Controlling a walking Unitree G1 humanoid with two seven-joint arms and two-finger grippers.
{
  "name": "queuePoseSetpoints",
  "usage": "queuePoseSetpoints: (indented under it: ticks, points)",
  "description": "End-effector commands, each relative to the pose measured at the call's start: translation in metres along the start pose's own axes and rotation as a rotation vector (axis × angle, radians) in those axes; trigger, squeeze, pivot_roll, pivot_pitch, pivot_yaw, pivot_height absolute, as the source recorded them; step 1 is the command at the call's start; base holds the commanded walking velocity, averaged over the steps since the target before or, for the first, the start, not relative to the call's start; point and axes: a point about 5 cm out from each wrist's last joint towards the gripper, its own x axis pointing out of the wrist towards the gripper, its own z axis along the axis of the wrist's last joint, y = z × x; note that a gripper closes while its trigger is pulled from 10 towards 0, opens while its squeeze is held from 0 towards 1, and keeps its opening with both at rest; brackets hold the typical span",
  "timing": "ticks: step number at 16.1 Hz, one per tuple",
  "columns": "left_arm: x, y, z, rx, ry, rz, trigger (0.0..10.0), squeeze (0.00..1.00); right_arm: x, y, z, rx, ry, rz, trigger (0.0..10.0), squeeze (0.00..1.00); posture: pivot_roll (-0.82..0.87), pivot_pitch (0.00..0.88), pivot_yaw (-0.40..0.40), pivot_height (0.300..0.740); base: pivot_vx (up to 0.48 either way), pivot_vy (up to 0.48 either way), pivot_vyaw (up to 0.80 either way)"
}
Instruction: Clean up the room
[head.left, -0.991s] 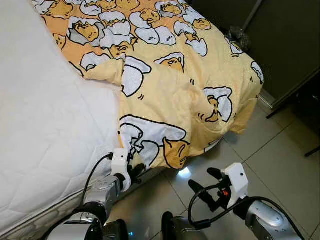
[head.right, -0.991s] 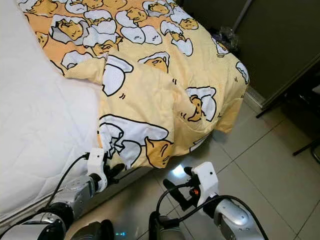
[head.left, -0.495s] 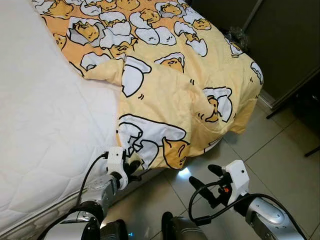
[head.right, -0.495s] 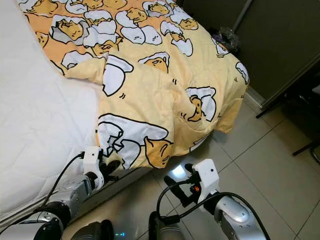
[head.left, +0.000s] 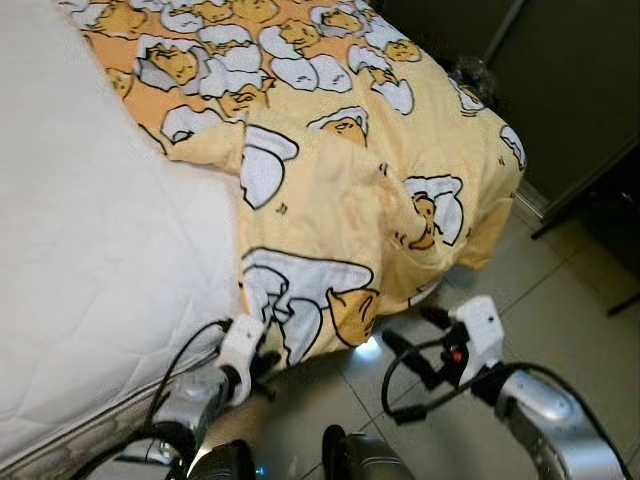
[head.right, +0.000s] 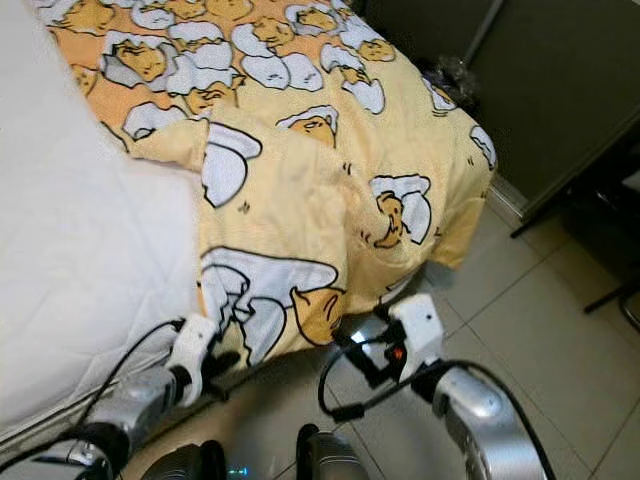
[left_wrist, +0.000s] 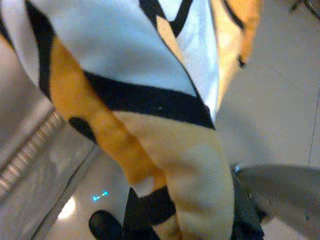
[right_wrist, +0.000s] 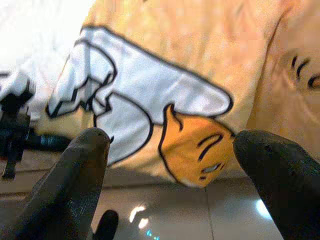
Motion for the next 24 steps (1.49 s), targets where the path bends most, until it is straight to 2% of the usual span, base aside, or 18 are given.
queuePoseSetpoints:
  ticks: [1, 3, 8, 11, 14, 16, 20, 24]
  points:
    - [-0.001, -0.007, -0.009, 0.042, 0.017, -0.046, 0.0, 0.00, -0.006, -0.007, 0.001, 0.008, -0.001, -0.039, 10.0, 0.12, -0.21, 0.142, -0.143, 0.740, 0.000, 0.000, 0.00]
    - [-0.007, -0.009, -0.018, 0.056, 0.014, -0.090, 0.0, 0.00, -0.005, -0.005, -0.004, 0.020, 0.009, -0.036, 10.0, 0.12, -0.20, 0.140, -0.141, 0.740, 0.000, 0.000, 0.00]
    - [-0.023, -0.007, -0.041, 0.043, -0.019, -0.074, 0.0, 0.00, -0.003, 0.002, -0.013, 0.049, 0.028, -0.025, 10.0, 0.12, -0.18, 0.134, -0.130, 0.740, 0.000, 0.000, 0.00]
    - [-0.032, -0.005, -0.050, 0.048, -0.035, -0.086, 0.0, 0.00, -0.002, 0.001, -0.014, 0.052, 0.025, -0.030, 10.0, 0.11, -0.18, 0.130, -0.120, 0.740, 0.000, -0.480, 0.00]
    - [-0.041, -0.008, -0.065, 0.085, 0.014, -0.128, 0.0, 0.00, -0.002, 0.001, -0.016, 0.055, 0.025, -0.028, 10.0, 0.11, -0.18, 0.128, -0.113, 0.740, 0.000, -0.480, 0.00]
    - [-0.041, -0.010, -0.065, 0.096, 0.007, -0.164, 0.0, 0.00, -0.002, 0.002, -0.017, 0.057, 0.028, -0.026, 10.0, 0.12, -0.18, 0.125, -0.113, 0.740, 0.000, -0.480, 0.00]
    - [-0.034, -0.010, -0.047, 0.116, -0.045, -0.219, 0.0, 0.00, 0.002, 0.001, -0.016, 0.048, 0.026, -0.013, 10.0, 0.12, -0.17, 0.107, -0.111, 0.740, 0.000, -0.480, 0.00]
    - [-0.036, -0.009, -0.047, 0.156, -0.025, -0.259, 0.0, 0.00, 0.002, -0.002, -0.014, 0.044, 0.024, -0.004, 10.0, 0.12, -0.17, 0.100, -0.106, 0.740, 0.000, -0.480, 0.00]
